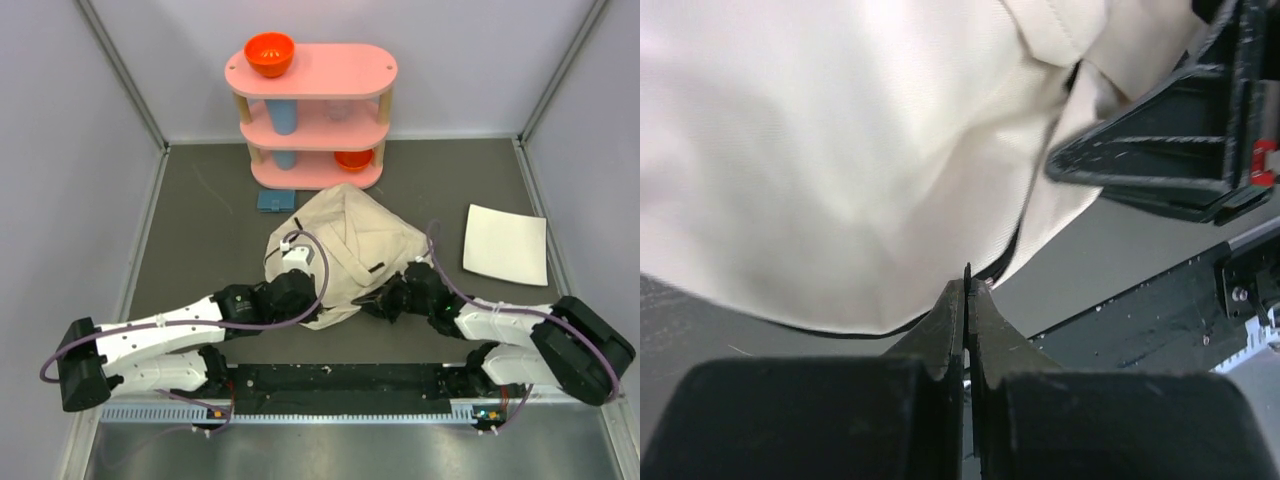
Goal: Pack the student bag
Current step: Zip the student bag at the center of the board.
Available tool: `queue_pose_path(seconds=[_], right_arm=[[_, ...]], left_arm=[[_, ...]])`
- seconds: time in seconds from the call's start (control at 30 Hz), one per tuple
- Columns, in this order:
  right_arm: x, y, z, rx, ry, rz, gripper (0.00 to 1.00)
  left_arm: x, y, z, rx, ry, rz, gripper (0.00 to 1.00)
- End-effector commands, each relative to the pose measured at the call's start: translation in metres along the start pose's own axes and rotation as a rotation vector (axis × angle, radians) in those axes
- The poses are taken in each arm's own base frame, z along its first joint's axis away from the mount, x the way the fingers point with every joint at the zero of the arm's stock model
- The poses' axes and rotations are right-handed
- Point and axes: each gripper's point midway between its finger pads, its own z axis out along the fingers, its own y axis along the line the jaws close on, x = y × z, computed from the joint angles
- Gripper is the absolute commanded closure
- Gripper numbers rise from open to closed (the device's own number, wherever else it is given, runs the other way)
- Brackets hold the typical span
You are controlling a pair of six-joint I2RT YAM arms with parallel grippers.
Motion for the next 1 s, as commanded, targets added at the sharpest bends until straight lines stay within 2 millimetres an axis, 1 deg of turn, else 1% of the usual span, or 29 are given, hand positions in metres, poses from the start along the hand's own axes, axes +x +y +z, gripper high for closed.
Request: queue_pose_path(seconds=[0.0, 0.03, 0.07, 0.1, 0.13, 0.17, 0.2, 0.23, 0.27, 0.3, 0.33, 0.37, 0.4, 0.43, 0.47, 0.5, 0.53, 0.57, 0.6, 0.63, 0.67, 0.7, 0.73, 0.77, 0.8, 0.83, 0.87, 0.93, 0.97], right_arm=[[-0.075, -0.009, -0.018, -0.009, -0.269, -0.006, 1.0], [-0.084, -0.014, -0.022, -0.001, -0.297, -0.004, 1.0], [-0.1, -0.013, -0.029, -0.005, -0.345, -0.026, 1.0], [-0.105, -0.013, -0.031, -0.002, -0.36, -0.044, 1.0], [-0.111, -0.005, -0.033, -0.005, -0.371, -0.061, 1.0], [-0.116, -0.008, -0.035, 0.02, -0.382, -0.105, 1.0], [-0.118, -0.01, -0.036, 0.042, -0.383, -0.124, 1.0], [-0.121, -0.005, -0.037, 0.053, -0.387, -0.137, 1.0], [-0.127, -0.009, -0.04, 0.072, -0.399, -0.147, 1.0], [-0.129, -0.011, -0.041, 0.073, -0.4, -0.147, 1.0], [-0.13, -0.018, -0.042, 0.082, -0.399, -0.143, 1.0], [-0.131, -0.019, -0.044, 0.077, -0.396, -0.169, 1.0], [-0.128, -0.011, -0.048, 0.038, -0.372, -0.2, 1.0], [-0.123, -0.004, -0.05, 0.028, -0.349, -0.227, 0.96], [-0.118, -0.003, -0.052, 0.037, -0.32, -0.262, 0.74], [-0.102, 0.002, -0.057, 0.026, -0.25, -0.269, 0.62], [-0.094, 0.011, -0.061, 0.013, -0.22, -0.28, 0.52], [-0.087, 0.015, -0.067, 0.003, -0.208, -0.271, 0.39], [-0.081, 0.017, -0.072, 0.001, -0.201, -0.267, 0.31], [-0.067, 0.025, -0.083, -0.037, -0.193, -0.292, 0.21], [-0.06, 0.027, -0.088, -0.047, -0.19, -0.248, 0.16], [-0.053, 0.022, -0.088, -0.057, -0.19, -0.228, 0.13], [-0.034, 0.037, -0.094, -0.146, -0.161, -0.257, 0.09], [-0.025, 0.038, -0.094, -0.162, -0.134, -0.189, 0.09], [-0.023, 0.035, -0.092, -0.161, -0.139, -0.162, 0.08], [-0.013, 0.033, -0.091, -0.159, -0.111, -0.153, 0.08], [-0.012, 0.034, -0.089, -0.157, -0.119, -0.105, 0.09], [-0.002, 0.04, -0.084, -0.173, -0.101, -0.08, 0.11], [0.005, 0.039, -0.077, -0.155, -0.094, -0.083, 0.11]], left_arm=[[-0.006, 0.032, -0.01, -0.108, -0.075, -0.013, 1.0], [0.003, 0.043, -0.01, -0.138, -0.06, -0.017, 1.0], [0.004, 0.047, -0.012, -0.137, -0.07, -0.029, 1.0], [0.006, 0.051, -0.012, -0.144, -0.071, -0.036, 1.0], [0.011, 0.057, -0.012, -0.148, -0.074, -0.05, 1.0], [0.013, 0.059, -0.012, -0.15, -0.076, -0.054, 1.0], [0.013, 0.062, -0.011, -0.154, -0.082, -0.054, 1.0], [0.015, 0.067, -0.013, -0.169, -0.08, -0.054, 1.0], [0.015, 0.068, -0.014, -0.174, -0.083, -0.055, 1.0], [0.013, 0.07, -0.014, -0.183, -0.091, -0.056, 1.0], [0.013, 0.071, -0.014, -0.186, -0.094, -0.053, 1.0], [0.012, 0.07, -0.015, -0.185, -0.094, -0.049, 1.0], [0.01, 0.068, -0.015, -0.175, -0.098, -0.043, 1.0], [0.009, 0.062, -0.016, -0.149, -0.095, -0.037, 1.0], [0.003, 0.052, -0.015, -0.108, -0.11, -0.042, 1.0], [0.0, 0.045, -0.015, -0.082, -0.114, -0.023, 1.0], [0.0, 0.036, -0.014, -0.046, -0.102, -0.013, 1.0], [-0.004, 0.029, -0.013, -0.023, -0.108, -0.008, 1.0], [-0.008, 0.022, -0.012, -0.002, -0.114, -0.006, 1.0], [-0.01, 0.016, -0.01, 0.003, -0.108, -0.001, 1.0], [-0.009, 0.012, -0.009, 0.013, -0.095, 0.004, 1.0], [-0.014, 0.004, -0.009, 0.031, -0.103, 0.003, 1.0], [-0.014, 0.002, -0.005, 0.028, -0.097, 0.011, 1.0], [-0.013, -0.003, -0.004, 0.05, -0.087, 0.018, 1.0], [-0.017, -0.01, -0.003, 0.07, -0.096, 0.022, 1.0], [-0.018, -0.014, -0.003, 0.082, -0.095, 0.022, 1.0], [-0.019, -0.017, -0.003, 0.095, -0.095, 0.024, 1.0], [-0.023, -0.022, -0.005, 0.114, -0.107, 0.027, 1.0], [-0.024, -0.024, -0.005, 0.121, -0.11, 0.031, 1.0]])
